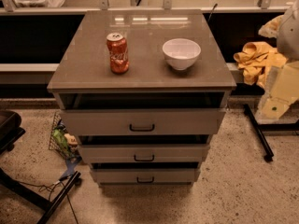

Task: Open top drawer

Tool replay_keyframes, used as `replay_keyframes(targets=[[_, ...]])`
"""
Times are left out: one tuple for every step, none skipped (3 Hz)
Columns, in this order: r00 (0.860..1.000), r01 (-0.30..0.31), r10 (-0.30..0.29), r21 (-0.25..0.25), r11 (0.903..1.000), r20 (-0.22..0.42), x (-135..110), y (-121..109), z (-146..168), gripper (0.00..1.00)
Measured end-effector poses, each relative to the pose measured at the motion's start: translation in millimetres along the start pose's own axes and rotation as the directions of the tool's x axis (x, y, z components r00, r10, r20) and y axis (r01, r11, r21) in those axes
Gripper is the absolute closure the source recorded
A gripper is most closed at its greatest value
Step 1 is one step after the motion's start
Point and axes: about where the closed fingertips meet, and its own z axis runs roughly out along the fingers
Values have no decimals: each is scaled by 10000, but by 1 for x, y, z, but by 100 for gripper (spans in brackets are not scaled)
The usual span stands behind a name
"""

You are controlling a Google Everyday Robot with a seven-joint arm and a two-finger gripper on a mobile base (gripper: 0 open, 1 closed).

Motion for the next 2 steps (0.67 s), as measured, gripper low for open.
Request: replay_keyframes(targets=[[9939, -107, 86, 185, 9998, 1101, 9, 18, 25, 0], [9742, -160, 26, 574, 9982, 2255, 18, 27, 54, 0]])
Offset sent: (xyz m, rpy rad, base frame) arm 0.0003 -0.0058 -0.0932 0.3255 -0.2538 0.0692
